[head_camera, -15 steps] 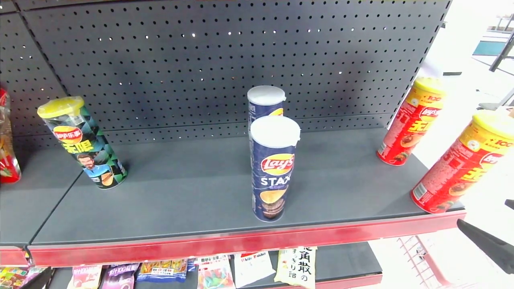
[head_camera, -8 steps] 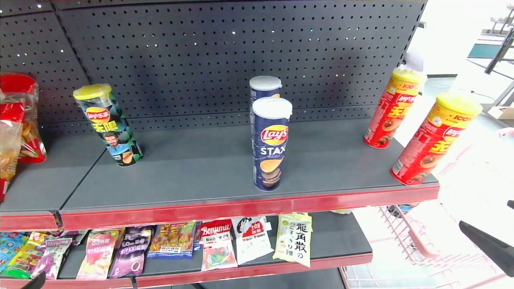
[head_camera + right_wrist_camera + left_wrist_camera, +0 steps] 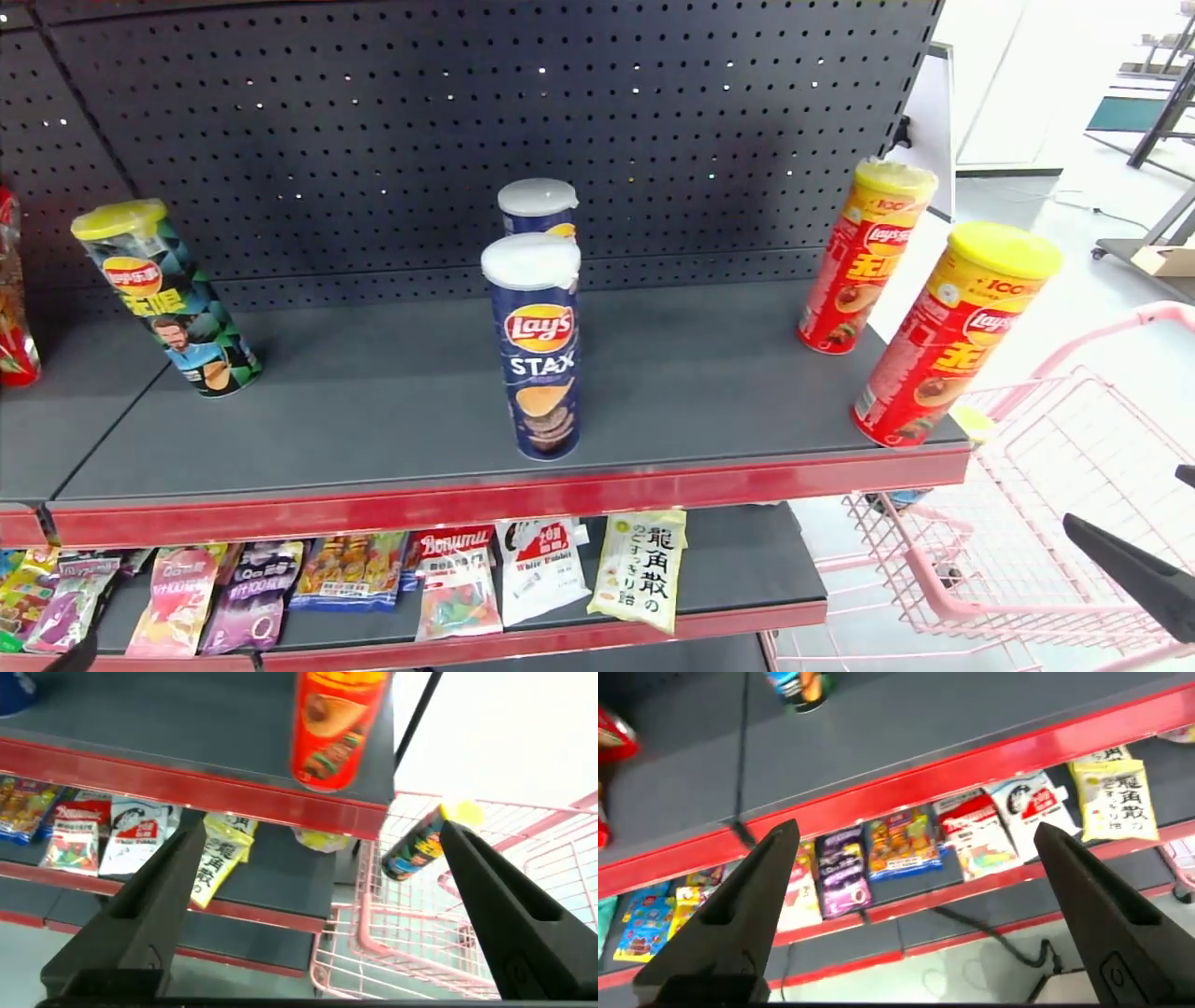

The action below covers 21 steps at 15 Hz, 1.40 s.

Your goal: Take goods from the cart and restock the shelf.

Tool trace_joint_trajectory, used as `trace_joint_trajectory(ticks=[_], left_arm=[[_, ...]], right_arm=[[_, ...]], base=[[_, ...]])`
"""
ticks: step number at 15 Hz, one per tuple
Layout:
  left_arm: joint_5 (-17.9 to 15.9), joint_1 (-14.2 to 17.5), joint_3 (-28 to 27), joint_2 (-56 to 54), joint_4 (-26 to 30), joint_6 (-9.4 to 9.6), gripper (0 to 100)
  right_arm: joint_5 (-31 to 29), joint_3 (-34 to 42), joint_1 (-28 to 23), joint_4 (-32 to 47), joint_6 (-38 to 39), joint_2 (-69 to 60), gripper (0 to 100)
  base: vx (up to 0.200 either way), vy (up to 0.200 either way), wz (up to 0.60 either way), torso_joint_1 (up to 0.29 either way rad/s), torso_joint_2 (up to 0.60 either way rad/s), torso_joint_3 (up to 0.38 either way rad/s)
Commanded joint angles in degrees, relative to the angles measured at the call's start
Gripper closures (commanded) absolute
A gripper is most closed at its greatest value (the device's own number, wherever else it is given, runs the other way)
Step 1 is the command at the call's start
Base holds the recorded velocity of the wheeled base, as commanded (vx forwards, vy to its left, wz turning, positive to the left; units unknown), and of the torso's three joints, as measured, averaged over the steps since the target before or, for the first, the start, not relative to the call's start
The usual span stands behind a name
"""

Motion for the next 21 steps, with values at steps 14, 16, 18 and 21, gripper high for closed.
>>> trace_joint_trajectory(ticks=[14, 16, 18, 21], left_arm=[[-0.85, -0.39, 0.42, -1.74, 0.00, 2.38, 0], [-4.19, -0.56, 1.30, -3.76, 0.00, 4.41, 0], [-5.25, -0.56, 1.74, -4.03, 0.00, 5.20, 0], [-5.25, -0.56, 1.83, -4.11, 0.00, 5.20, 0]], right_arm=[[0.11, 0.10, 0.03, -0.01, -0.03, 1.15, 0], [0.11, 0.19, 0.03, -0.01, -0.03, 1.33, 0], [0.11, 0.19, 0.03, -0.01, -0.03, 1.42, 0], [0.11, 0.19, 0.03, -0.01, -0.03, 1.50, 0]], base=[[0.000, -0.157, 0.00, 0.001, 0.00, 0.003], [0.000, 0.000, -0.30, 0.001, 0.00, 0.001], [0.000, 0.000, -0.60, 0.005, 0.00, 0.002], [0.000, 0.000, -0.60, 0.006, 0.00, 0.004]])
